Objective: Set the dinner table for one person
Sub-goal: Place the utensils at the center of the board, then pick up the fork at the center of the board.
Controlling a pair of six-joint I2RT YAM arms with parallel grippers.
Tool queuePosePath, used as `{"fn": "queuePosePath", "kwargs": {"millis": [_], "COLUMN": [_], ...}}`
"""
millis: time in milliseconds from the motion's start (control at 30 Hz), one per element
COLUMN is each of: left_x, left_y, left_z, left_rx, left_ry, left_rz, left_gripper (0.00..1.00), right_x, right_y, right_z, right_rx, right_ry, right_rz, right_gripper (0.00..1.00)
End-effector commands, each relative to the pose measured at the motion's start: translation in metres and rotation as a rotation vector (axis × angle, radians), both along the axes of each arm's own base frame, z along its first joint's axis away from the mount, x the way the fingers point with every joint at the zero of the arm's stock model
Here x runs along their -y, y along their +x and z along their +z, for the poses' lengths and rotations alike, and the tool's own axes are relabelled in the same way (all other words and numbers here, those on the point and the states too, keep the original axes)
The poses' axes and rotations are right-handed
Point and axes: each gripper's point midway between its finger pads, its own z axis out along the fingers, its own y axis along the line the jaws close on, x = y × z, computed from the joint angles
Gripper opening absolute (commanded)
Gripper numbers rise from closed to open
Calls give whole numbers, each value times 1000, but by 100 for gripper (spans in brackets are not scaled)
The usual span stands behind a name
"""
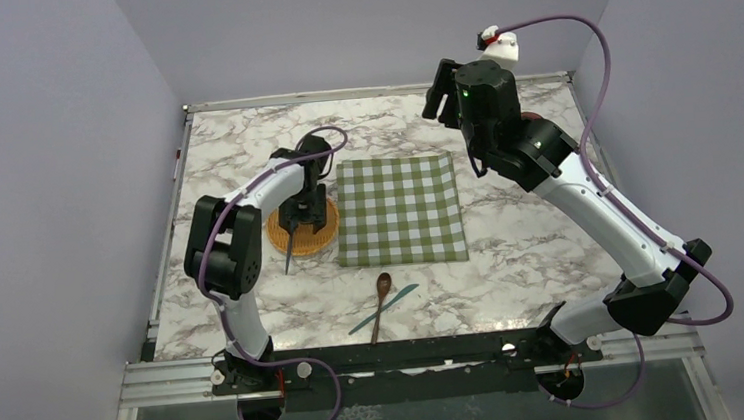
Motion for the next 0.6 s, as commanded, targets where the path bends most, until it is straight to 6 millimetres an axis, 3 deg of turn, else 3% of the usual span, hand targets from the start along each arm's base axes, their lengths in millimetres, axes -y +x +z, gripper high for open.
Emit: {"fn": "queuePosePath", "kwargs": {"millis": [0, 433, 567], "left_x": [-1, -13, -13], "left_y": [-4, 0, -4], "left_z": [-1, -1, -9], "left_rx": [-12, -13, -41], "left_ry": [-27, -23, -30], "left_rz": [4, 26, 32], "left_gripper": [60, 60, 51], "right_x": [-3, -11, -11], "right_y": [0, 4, 4], "right_z": [8, 2, 3], "right_rx": [17, 1, 4], "right_ry": [5, -1, 4], "right_rz": [10, 31, 31], "right_gripper": [70, 68, 68]}}
